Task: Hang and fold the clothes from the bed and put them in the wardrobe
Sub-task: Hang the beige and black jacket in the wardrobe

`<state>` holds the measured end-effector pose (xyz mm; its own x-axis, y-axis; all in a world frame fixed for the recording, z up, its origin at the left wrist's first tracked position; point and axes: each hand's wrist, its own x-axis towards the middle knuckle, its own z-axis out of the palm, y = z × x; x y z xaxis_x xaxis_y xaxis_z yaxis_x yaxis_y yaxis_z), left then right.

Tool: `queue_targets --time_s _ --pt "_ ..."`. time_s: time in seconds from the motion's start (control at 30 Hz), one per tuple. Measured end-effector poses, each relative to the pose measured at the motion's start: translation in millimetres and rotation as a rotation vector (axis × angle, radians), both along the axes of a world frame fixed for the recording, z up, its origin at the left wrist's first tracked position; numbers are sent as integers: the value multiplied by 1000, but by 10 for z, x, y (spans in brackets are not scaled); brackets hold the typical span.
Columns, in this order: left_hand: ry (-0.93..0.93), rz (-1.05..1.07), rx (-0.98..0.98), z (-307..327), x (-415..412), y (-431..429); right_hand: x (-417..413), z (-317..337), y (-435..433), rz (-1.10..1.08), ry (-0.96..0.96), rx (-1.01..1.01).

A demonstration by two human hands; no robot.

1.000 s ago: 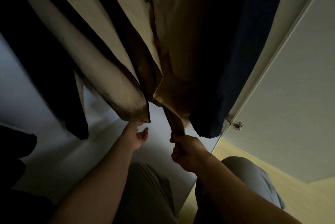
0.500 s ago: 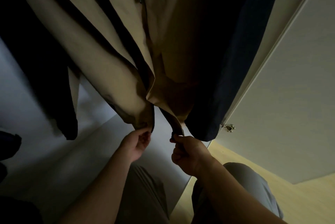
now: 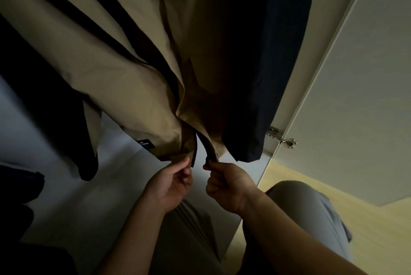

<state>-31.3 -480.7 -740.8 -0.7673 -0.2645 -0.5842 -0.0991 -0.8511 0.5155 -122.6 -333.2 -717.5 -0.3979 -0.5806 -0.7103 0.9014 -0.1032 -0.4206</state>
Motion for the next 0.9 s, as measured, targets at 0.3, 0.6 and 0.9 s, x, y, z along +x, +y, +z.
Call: queue_targets --time_s 0.3,0.6,0.9 --pt "-217 50 58 -238 46 118 79 -100 47 3 0 33" --pt "-156 -23 -256 -87 -8 117 123 -195 33 12 29 46" --pt "-65 305 -615 -77 -112 362 179 -148 -28 -18 76 66"
